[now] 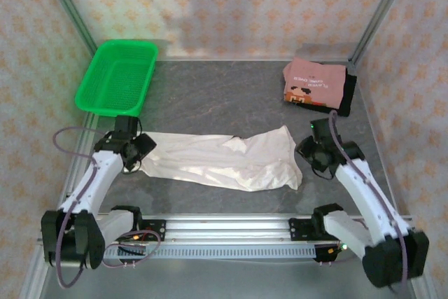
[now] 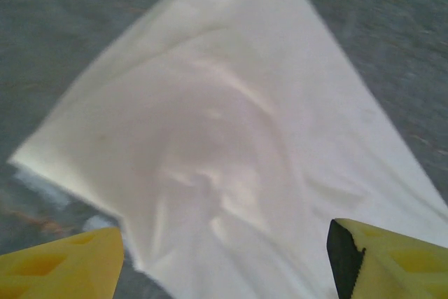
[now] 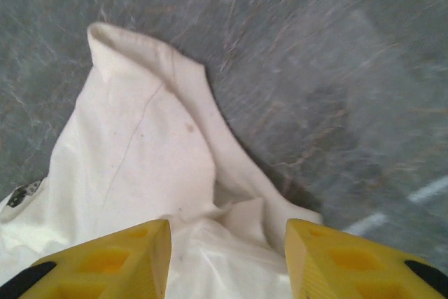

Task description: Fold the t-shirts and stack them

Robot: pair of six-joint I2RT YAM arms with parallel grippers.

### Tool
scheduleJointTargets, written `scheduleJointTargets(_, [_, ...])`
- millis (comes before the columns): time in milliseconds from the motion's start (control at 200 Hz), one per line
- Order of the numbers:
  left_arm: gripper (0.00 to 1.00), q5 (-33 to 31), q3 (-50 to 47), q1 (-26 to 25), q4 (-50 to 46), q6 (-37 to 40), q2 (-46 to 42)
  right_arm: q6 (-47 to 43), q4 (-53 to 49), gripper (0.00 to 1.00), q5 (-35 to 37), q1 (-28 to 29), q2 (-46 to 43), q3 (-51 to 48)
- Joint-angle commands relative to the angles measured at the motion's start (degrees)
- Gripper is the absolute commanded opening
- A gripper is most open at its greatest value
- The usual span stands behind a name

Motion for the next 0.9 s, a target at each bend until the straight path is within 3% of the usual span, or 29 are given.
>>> scheduleJointTargets(0, [0.73,7.96,4.57,-0.31,2.83,6.54,8.61,-0.02,11.23,0.44,-5.31,0.68,6.41,0.23])
scheduleJointTargets(140, [0.57,8.14,8.75,-1.19,3.01,10.51,19.89,-1.27,19.99,0.37,-6.69,0.84,17.09,1.63])
scheduleJointTargets(270, [0.5,6.19,9.38,-1.23,3.09,9.73,27.35,1.59,24.01,0.32,-5.68,1.02,26.19,2.24])
scheduleJointTargets(480, [0.48,1.33,10.74,-1.28,3.29,7.94,33.57,3.61,24.77,0.28,0.29,0.57,37.38,6.48])
scheduleJointTargets(600, [0.47,-0.1,12.87,-1.23,3.41,7.25,36.02,4.6,22.92,0.27,4.71,-2.65,42.18,10.34])
scheduleJointTargets(896, [0.47,-1.37,18.8,-1.24,3.39,7.39,38.08,-0.56,23.28,0.3,4.41,-8.3,52.54,26.19])
